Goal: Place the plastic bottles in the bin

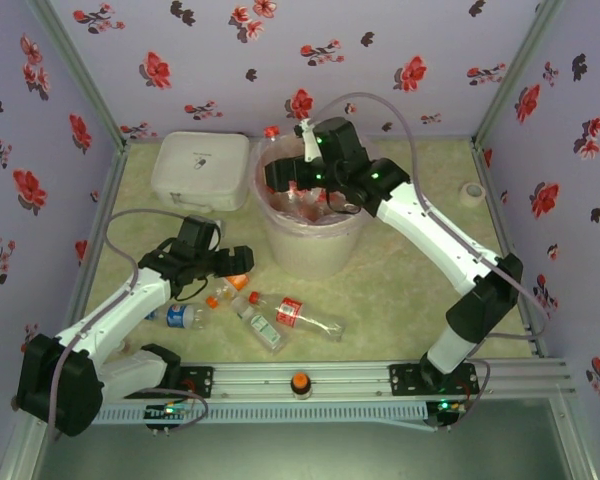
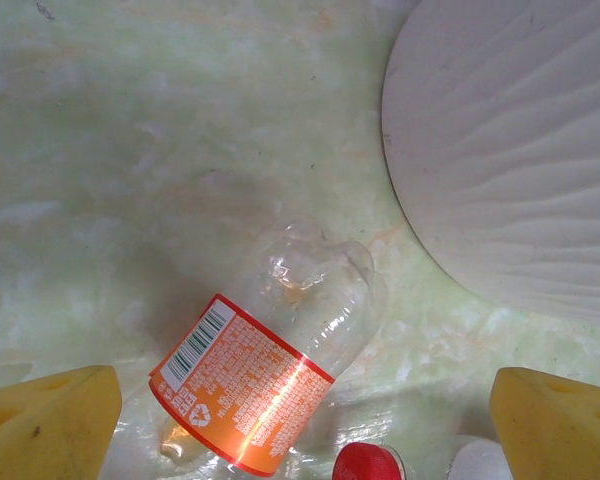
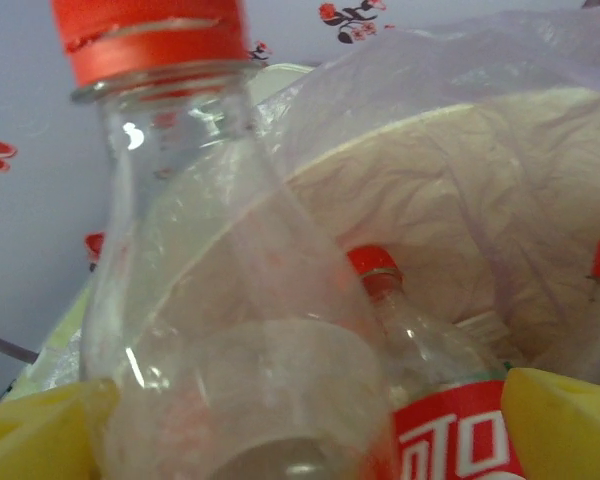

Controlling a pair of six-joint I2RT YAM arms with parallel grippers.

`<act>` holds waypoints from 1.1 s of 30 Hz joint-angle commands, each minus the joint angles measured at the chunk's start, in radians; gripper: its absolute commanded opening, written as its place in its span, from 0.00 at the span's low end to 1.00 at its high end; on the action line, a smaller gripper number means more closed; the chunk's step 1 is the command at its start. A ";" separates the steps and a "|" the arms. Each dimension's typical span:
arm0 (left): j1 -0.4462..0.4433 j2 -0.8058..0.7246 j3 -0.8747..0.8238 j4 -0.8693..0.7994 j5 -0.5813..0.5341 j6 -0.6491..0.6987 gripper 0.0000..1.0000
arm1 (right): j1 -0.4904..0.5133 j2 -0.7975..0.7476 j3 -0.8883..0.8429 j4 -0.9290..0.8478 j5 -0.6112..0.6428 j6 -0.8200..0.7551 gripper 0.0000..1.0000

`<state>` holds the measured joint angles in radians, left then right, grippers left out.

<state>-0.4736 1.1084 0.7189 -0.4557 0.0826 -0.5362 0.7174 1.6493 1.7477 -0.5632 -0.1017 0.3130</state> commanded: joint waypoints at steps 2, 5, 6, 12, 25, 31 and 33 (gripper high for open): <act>0.010 -0.013 -0.018 0.009 0.008 0.001 0.96 | -0.002 -0.083 0.089 -0.089 0.102 -0.089 0.99; 0.010 -0.009 -0.020 0.015 0.010 0.001 0.96 | -0.003 -0.069 0.123 -0.111 0.128 -0.109 0.95; 0.010 -0.007 -0.020 0.015 0.011 0.001 0.96 | -0.002 -0.057 0.137 -0.118 0.122 -0.110 0.93; 0.010 -0.016 -0.013 0.005 0.013 0.002 0.95 | 0.003 0.061 0.230 -0.144 0.072 -0.111 0.70; 0.015 -0.013 -0.012 0.002 0.014 0.001 0.95 | 0.049 0.054 -0.070 -0.094 0.078 -0.078 0.40; 0.015 -0.013 0.003 -0.021 0.015 0.006 0.95 | 0.034 0.075 -0.090 -0.096 0.115 -0.092 0.38; 0.015 -0.012 0.012 -0.037 0.011 0.014 0.95 | 0.029 0.076 -0.059 -0.097 0.121 -0.100 0.38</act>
<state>-0.4664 1.0992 0.7113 -0.4587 0.0830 -0.5358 0.7536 1.6917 1.6920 -0.5476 -0.0093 0.2192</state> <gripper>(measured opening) 0.955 0.383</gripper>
